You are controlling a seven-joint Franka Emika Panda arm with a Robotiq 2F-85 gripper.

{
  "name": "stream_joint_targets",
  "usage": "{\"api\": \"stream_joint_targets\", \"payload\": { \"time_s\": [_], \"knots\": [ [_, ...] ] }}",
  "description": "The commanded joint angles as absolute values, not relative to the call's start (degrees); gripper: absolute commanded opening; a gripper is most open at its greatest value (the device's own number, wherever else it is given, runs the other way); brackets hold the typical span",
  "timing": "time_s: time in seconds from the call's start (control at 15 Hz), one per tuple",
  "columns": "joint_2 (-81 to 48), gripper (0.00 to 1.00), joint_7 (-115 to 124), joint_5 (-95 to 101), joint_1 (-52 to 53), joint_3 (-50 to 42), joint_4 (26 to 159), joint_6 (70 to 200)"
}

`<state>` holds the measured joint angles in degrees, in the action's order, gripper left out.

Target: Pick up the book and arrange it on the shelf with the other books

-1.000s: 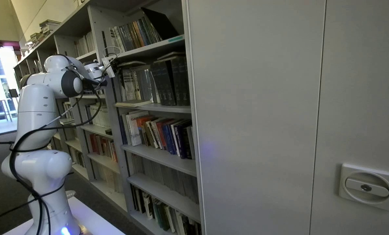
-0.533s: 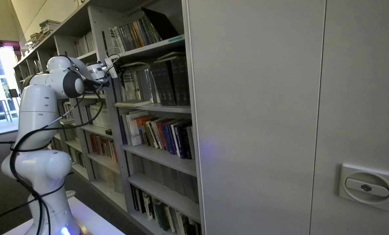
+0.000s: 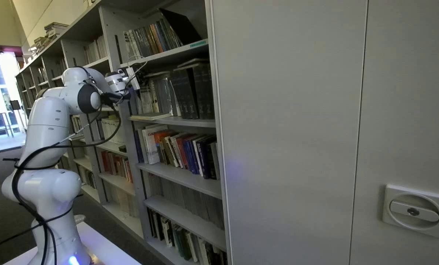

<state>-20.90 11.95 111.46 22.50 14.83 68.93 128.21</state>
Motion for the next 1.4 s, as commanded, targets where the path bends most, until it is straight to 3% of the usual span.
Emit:
{"api": "stream_joint_targets", "payload": {
  "time_s": [0.0, 0.47, 0.53, 0.6, 0.73, 1.0, 1.07, 1.13, 1.2, 1.33],
  "knots": [
    [-23.59, 0.03, 10.6, 112.29, 23.33, 13.63, 63.33, 128.28],
    [-26.96, 0.03, 8.87, 112.41, 24.56, 12.76, 56.88, 129.44],
    [-27.38, 0.13, 8.13, 112.08, 24.68, 12.71, 56.08, 129.79],
    [-27.71, 0.38, 7.55, 111.86, 24.82, 12.66, 55.53, 129.91],
    [-28.47, 0.41, 6.9, 111.7, 25.25, 12.3, 54.38, 130.03],
    [-28.86, 0.71, 7.11, 112.09, 24.74, 13.12, 54.3, 129.45],
    [-28.78, 0.57, 7.07, 112.04, 24.7, 13.09, 54.36, 129.37],
    [-28.47, 0.33, 7.16, 112.55, 24.75, 12.93, 54.99, 129.37],
    [-28.27, 0.31, 7.46, 112.44, 24.75, 12.97, 55.26, 129.17],
    [-27.93, 0.18, 7.62, 112.23, 24.79, 13.04, 55.76, 128.98]
  ]
}}
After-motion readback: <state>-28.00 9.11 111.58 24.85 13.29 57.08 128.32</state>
